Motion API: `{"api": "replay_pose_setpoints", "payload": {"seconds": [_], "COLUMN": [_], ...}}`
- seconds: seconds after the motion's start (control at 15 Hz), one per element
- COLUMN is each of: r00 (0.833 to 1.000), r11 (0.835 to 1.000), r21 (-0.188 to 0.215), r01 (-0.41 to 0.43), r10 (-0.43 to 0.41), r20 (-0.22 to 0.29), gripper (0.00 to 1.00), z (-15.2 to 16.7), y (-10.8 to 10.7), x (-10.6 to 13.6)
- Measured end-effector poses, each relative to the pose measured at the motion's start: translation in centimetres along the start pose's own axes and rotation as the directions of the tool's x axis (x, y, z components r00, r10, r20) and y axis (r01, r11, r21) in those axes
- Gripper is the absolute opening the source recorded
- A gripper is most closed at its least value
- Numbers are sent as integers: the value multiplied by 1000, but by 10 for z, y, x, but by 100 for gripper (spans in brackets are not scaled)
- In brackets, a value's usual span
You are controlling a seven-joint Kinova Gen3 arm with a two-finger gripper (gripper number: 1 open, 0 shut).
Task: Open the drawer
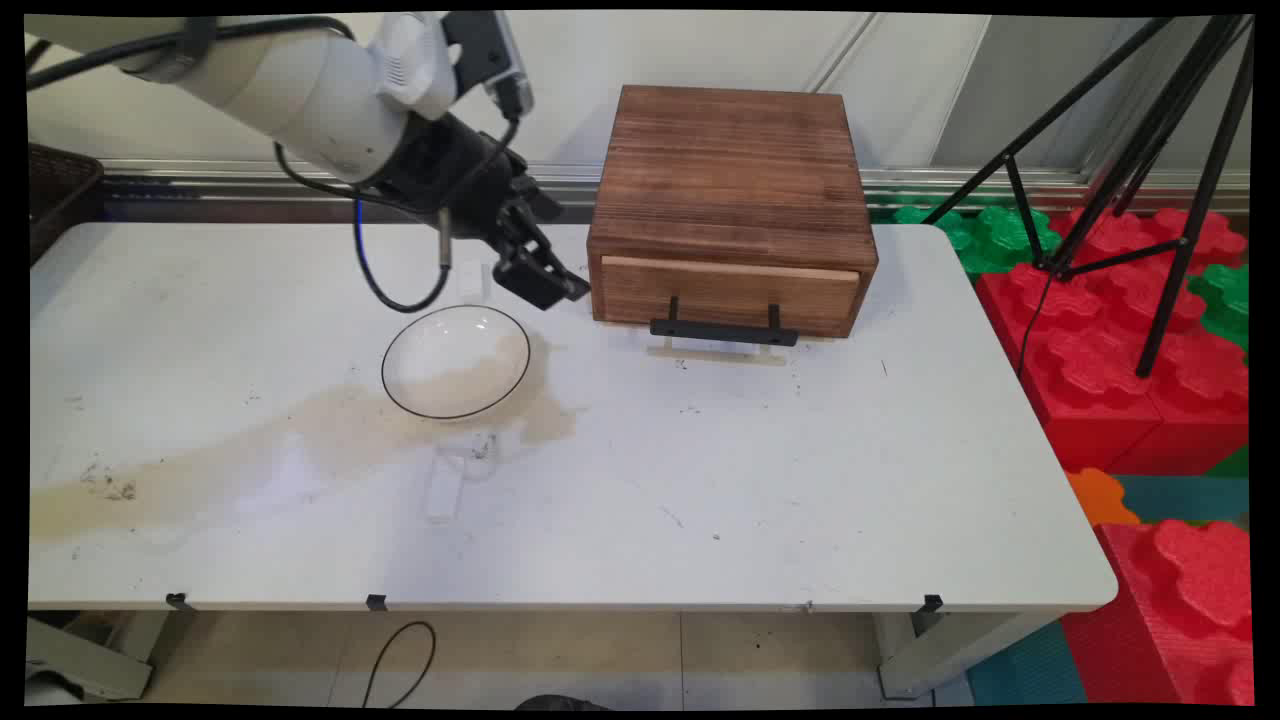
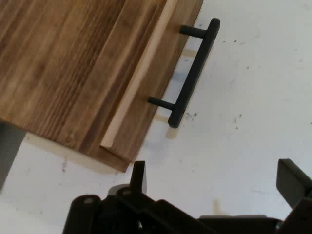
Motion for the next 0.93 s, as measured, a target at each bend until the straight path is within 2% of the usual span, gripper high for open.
{"api": "replay_pose_setpoints", "payload": {"seconds": [0.6, 0.93], "r00": [1000, 1000], "r11": [1000, 1000], "r21": [-1, -1], "r01": [-13, -22], "r10": [13, 22], "r20": [0, 20], "gripper": [100, 100], "z": [38, 75], "y": [11, 17], "x": [33, 55]}}
